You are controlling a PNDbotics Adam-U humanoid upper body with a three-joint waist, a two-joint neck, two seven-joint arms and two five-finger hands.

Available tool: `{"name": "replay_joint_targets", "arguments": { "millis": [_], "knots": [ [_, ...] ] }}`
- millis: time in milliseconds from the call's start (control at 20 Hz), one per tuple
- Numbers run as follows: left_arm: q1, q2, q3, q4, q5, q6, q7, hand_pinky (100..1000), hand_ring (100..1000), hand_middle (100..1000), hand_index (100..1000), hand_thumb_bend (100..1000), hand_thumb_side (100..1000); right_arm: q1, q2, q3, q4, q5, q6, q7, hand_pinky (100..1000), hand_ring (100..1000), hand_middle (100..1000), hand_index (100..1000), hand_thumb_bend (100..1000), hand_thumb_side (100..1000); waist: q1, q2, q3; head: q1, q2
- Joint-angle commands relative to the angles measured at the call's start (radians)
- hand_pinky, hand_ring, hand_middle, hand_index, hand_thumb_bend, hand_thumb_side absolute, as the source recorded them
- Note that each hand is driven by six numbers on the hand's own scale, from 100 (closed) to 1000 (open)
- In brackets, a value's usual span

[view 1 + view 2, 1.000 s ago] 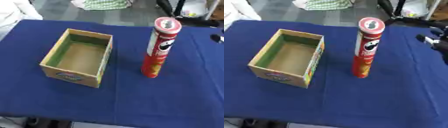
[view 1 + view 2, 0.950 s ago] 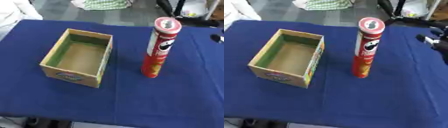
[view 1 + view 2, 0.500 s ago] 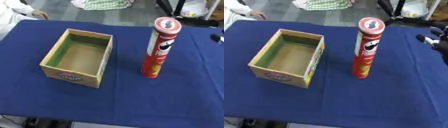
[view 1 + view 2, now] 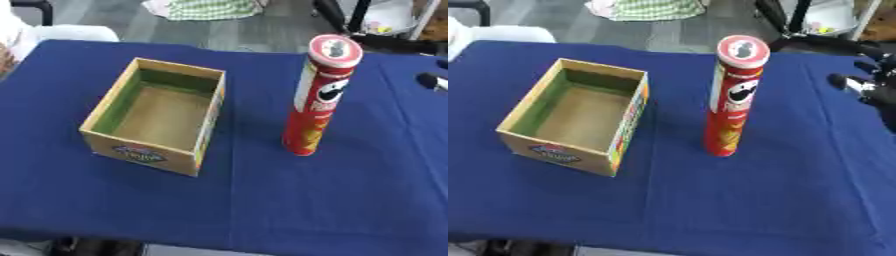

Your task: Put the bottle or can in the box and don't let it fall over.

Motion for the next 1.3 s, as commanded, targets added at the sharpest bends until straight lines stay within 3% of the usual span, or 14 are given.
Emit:
{"name": "replay_joint_targets", "arguments": {
  "millis": [50, 500, 550, 600, 850, 1300],
  "knots": [
    [-0.004, 0.023, 0.007, -0.016, 0.000, -0.004, -0.001, 907, 759, 819, 830, 100, 715, -0.005, -0.046, 0.004, -0.010, 0.005, -0.013, 0.045, 909, 991, 1000, 849, 730, 135, 0.000, -0.012, 0.001, 0.002, -0.009],
    [-0.007, 0.024, 0.006, -0.016, 0.002, -0.004, -0.002, 907, 759, 820, 830, 100, 715, 0.005, -0.044, 0.033, -0.026, 0.029, -0.020, 0.120, 920, 1000, 1000, 857, 742, 146, 0.000, -0.012, 0.003, 0.002, -0.017],
    [-0.007, 0.024, 0.006, -0.016, 0.002, -0.004, -0.002, 907, 759, 820, 830, 100, 715, 0.006, -0.043, 0.036, -0.029, 0.033, -0.018, 0.126, 921, 1000, 1000, 857, 776, 128, -0.001, -0.012, 0.003, 0.002, -0.018],
    [-0.007, 0.024, 0.006, -0.016, 0.001, -0.004, -0.002, 907, 759, 820, 830, 100, 715, 0.007, -0.042, 0.039, -0.033, 0.037, -0.017, 0.133, 921, 1000, 1000, 857, 744, 147, -0.001, -0.012, 0.004, 0.002, -0.018],
    [-0.007, 0.023, 0.006, -0.015, 0.001, -0.003, -0.002, 907, 760, 820, 830, 100, 715, 0.016, -0.039, 0.058, -0.056, 0.047, -0.011, 0.160, 923, 1000, 1000, 857, 749, 151, -0.002, -0.011, 0.005, 0.002, -0.019],
    [-0.008, 0.022, 0.004, -0.014, 0.000, -0.002, -0.003, 907, 760, 820, 830, 100, 716, 0.016, -0.033, 0.098, -0.083, 0.041, 0.032, 0.138, 923, 1000, 1000, 864, 766, 168, -0.003, -0.010, 0.009, 0.000, -0.022]
  ]
}}
